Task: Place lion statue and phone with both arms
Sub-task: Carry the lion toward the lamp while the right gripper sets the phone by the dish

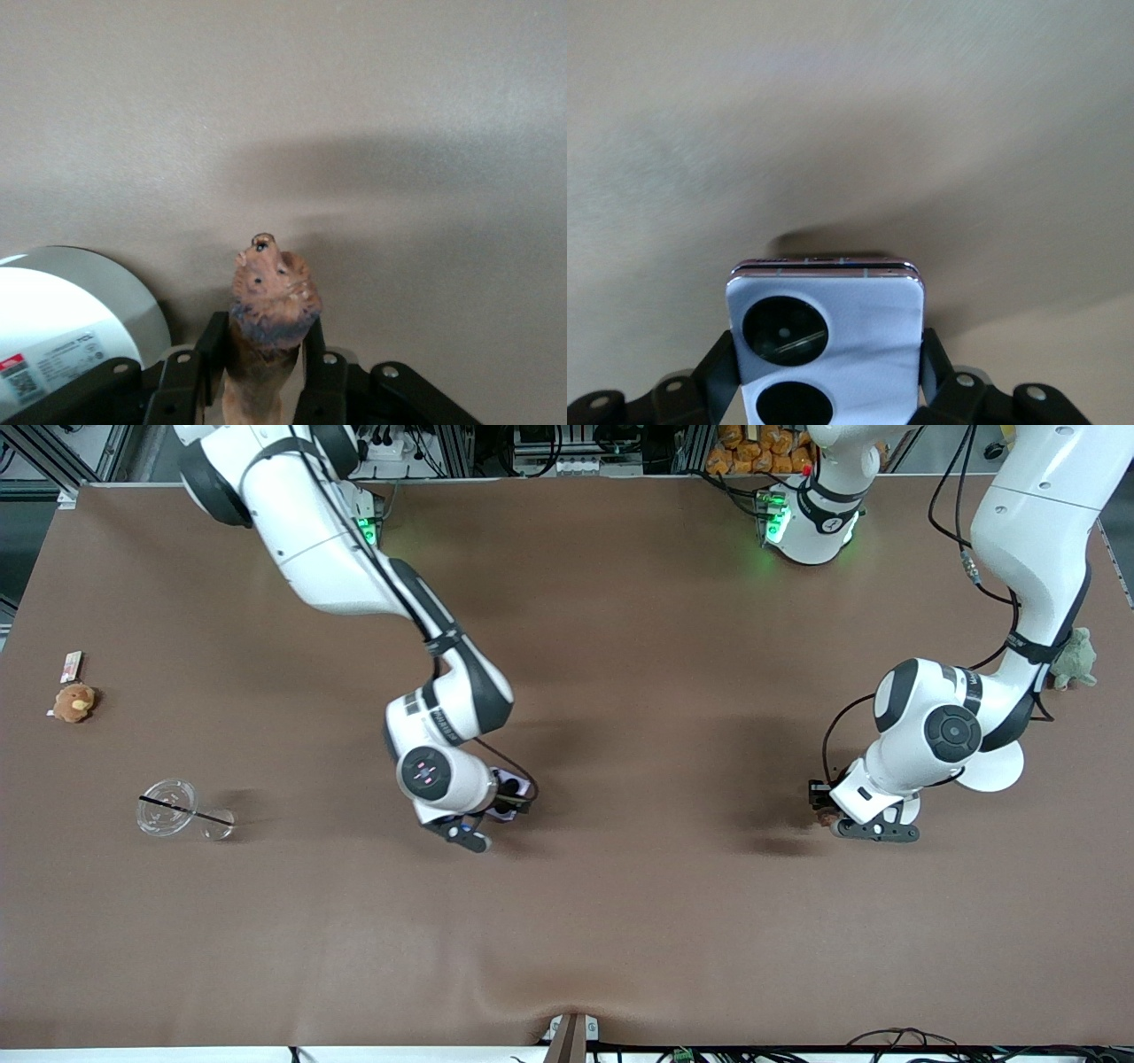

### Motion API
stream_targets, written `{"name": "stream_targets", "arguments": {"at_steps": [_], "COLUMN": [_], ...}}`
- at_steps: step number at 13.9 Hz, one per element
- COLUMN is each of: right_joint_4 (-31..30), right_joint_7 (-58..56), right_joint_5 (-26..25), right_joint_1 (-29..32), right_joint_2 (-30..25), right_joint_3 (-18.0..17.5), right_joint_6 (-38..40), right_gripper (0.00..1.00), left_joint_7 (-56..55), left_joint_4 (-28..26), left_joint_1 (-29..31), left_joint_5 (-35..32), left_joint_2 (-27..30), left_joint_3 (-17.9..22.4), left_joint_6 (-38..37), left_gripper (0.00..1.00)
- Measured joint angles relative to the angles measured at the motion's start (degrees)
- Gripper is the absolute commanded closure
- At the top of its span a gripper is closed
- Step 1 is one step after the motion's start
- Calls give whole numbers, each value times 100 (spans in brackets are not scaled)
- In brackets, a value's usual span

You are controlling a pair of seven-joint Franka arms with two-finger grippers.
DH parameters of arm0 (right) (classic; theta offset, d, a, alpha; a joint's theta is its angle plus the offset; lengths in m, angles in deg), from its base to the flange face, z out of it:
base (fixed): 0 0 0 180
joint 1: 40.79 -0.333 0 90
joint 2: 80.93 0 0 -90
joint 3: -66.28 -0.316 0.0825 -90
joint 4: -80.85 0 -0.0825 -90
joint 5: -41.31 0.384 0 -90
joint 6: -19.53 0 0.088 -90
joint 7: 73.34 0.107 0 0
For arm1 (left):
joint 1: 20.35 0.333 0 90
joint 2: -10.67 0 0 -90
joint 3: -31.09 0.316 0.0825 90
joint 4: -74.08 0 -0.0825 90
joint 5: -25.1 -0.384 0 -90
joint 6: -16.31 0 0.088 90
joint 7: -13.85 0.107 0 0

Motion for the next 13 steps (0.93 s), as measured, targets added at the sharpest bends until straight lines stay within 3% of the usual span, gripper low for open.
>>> {"name": "stream_targets", "arguments": {"at_steps": [6,13], "right_joint_4": [35,-221], "right_joint_7": [-2380,-3969], "right_joint_5": [-889,-1478], "right_joint_1": [1370,2491], "right_joint_2": [-360,-323], "right_joint_3": [122,152], "right_joint_6": [1044,1131], "right_gripper": [69,65], "left_joint_7": [0,0], "left_joint_4": [-23,-23], "left_joint_1": [14,164], "left_joint_5": [-4,-43], "left_joint_2": [-18,-20], "left_joint_3": [0,3], "left_joint_6": [53,81], "left_gripper": [100,100]}}
